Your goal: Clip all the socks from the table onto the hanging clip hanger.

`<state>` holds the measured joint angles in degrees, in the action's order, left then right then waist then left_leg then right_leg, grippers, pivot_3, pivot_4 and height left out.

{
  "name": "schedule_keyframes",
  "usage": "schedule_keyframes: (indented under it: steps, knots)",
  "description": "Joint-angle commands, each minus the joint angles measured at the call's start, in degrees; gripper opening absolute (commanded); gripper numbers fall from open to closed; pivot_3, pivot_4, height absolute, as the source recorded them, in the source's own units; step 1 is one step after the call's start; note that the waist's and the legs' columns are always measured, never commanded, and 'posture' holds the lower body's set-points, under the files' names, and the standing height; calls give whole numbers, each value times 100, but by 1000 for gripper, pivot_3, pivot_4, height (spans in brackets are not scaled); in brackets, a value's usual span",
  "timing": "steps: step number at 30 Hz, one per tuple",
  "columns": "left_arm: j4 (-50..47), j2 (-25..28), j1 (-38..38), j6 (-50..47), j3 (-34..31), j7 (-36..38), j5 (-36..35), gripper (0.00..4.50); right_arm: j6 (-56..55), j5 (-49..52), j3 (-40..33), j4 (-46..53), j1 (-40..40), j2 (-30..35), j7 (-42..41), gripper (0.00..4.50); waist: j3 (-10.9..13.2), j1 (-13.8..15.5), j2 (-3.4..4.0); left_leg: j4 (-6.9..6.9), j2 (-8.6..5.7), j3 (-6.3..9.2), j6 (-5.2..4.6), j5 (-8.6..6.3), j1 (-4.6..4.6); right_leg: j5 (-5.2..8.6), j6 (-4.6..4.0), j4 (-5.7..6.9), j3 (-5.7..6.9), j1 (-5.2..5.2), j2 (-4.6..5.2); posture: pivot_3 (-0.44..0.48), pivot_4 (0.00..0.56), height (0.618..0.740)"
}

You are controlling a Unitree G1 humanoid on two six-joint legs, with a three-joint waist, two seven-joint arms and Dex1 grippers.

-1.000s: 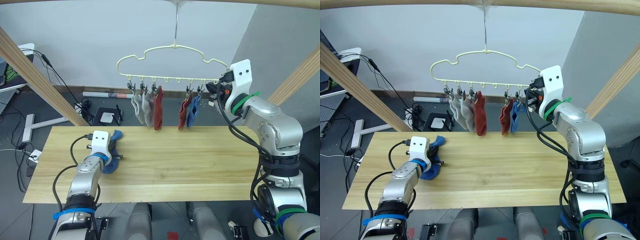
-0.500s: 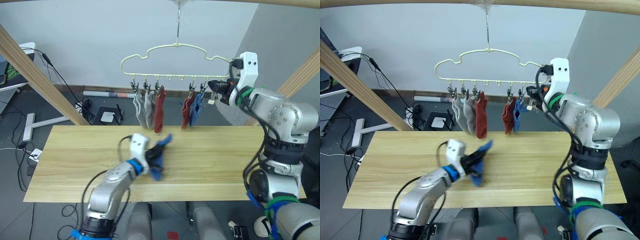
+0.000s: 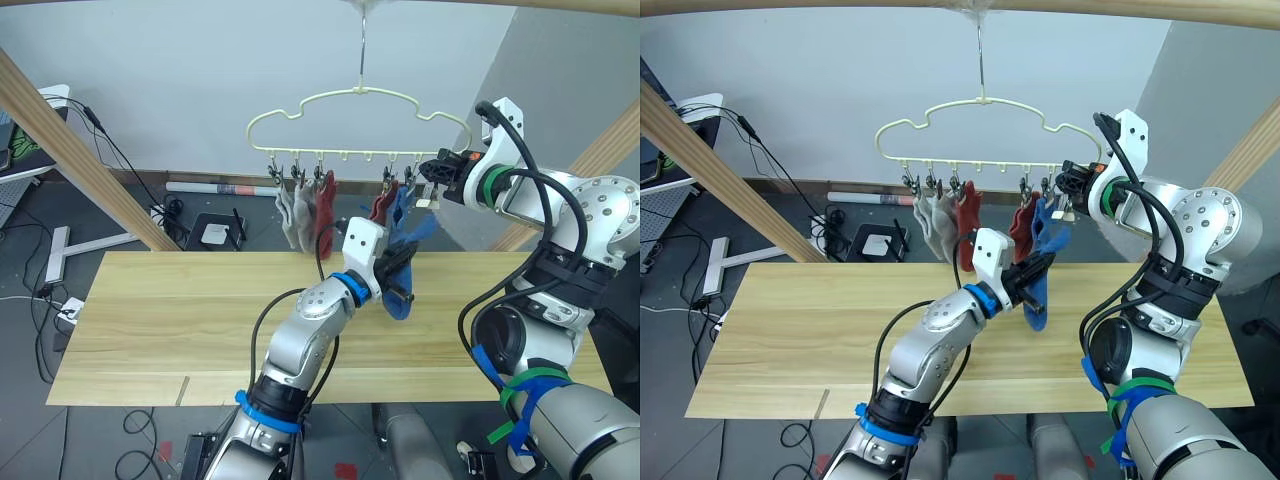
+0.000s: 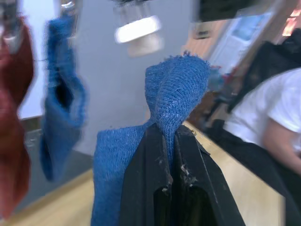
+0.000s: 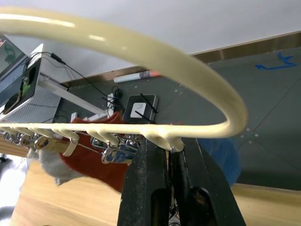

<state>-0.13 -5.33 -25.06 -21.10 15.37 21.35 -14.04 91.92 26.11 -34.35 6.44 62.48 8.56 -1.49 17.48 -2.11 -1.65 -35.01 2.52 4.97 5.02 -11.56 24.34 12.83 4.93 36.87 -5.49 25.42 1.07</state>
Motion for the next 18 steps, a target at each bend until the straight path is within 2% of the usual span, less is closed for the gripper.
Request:
schedule_keyframes:
  steps: [1,8,18]
  knots:
    - [89,-230,-156,374,8,-121,128,59,58,-19,-151,133,-78,62,233,0,0,1,0,0,0,0,0,0,0,0,0,0,0,0,0,-97,301,740]
    - [353,-353,-390,826,-110,-199,164,59,58,72,-183,183,-122,96,381,0,0,-2,0,-1,-2,1,0,0,2,-1,2,0,1,0,1,-106,300,740]
    - [287,-419,-419,852,-85,-36,5,59,58,187,-218,194,-134,23,541,0,0,-29,0,-1,-2,2,0,0,3,0,4,0,1,-1,1,-109,303,740]
